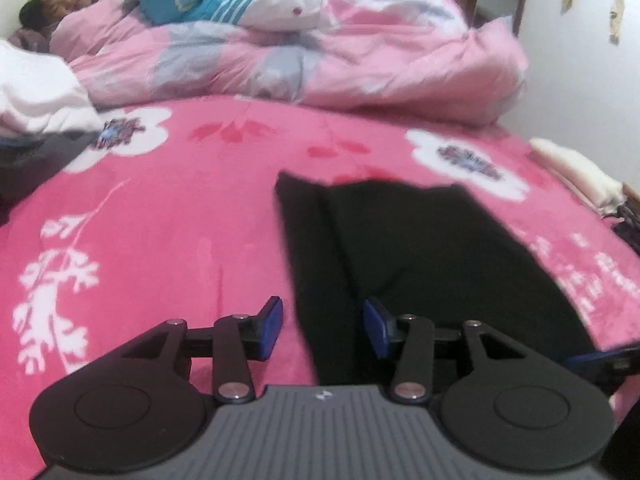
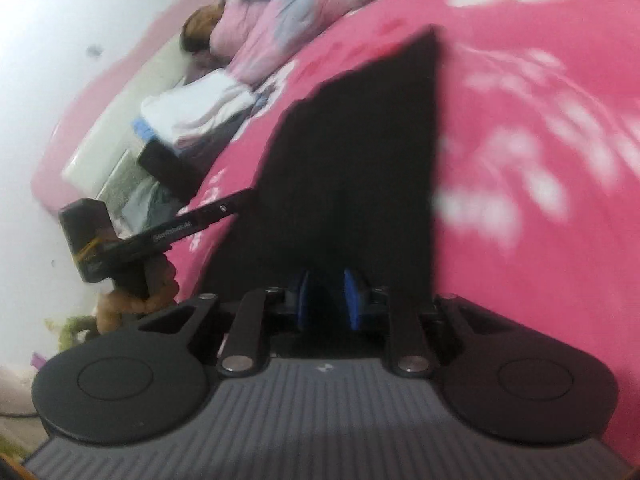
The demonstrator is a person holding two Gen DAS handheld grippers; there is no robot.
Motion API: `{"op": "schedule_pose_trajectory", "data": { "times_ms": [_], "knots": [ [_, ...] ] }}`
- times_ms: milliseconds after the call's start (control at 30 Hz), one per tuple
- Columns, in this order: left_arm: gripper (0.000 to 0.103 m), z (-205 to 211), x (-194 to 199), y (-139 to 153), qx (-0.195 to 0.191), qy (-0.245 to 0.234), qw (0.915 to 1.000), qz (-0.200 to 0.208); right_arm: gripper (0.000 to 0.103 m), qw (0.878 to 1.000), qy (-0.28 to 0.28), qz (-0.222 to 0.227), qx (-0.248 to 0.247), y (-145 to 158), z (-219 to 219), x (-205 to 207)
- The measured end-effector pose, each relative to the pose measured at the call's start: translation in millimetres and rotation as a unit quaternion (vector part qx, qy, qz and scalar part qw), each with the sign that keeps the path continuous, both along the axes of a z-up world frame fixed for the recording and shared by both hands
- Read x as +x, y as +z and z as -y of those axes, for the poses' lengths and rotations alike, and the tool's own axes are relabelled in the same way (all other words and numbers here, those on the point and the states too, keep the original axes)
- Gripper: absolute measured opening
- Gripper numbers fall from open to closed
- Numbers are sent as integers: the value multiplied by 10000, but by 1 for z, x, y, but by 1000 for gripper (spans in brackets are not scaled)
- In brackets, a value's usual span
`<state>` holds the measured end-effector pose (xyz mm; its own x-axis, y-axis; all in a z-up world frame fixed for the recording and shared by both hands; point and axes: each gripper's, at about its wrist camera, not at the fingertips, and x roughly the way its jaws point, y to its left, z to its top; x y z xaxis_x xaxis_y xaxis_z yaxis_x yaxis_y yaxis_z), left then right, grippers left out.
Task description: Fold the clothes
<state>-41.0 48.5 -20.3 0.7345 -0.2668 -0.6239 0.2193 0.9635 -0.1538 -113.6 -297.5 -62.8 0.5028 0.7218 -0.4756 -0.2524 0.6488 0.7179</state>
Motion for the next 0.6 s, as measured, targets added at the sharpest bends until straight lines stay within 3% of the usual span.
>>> {"op": "schedule_pose_trajectory", "data": {
  "times_ms": [33, 167, 233, 333, 433, 500, 600],
  "knots": [
    [46, -3, -1, 1, -53, 10, 10000, -5, 17, 9995, -157, -81, 264, -2, 13, -12],
    [48, -15, -11, 12, -35, 93, 9999, 60, 20, 9975, -614, -108, 336, 6, 46, -52],
    [50, -25, -22, 19, -191, 139, 9997, 3, 28, 9958, -817, -90, 403, 11, 57, -61],
    [52, -45, -46, 24, -800, 112, 9963, -303, 35, 9914, -1118, -20, 682, 8, 65, -57],
    [53, -59, -71, 18, -1447, -63, 9866, -754, 41, 9894, -1237, -139, 742, -3, 53, -34],
    [53, -59, -82, 10, -1665, -193, 9815, -929, 41, 9897, -1225, -325, 665, -9, 47, -24],
    [52, -50, -91, -2, -1607, -294, 9809, -1052, 41, 9906, -1154, -417, 601, -11, 42, -15]
  ]
}}
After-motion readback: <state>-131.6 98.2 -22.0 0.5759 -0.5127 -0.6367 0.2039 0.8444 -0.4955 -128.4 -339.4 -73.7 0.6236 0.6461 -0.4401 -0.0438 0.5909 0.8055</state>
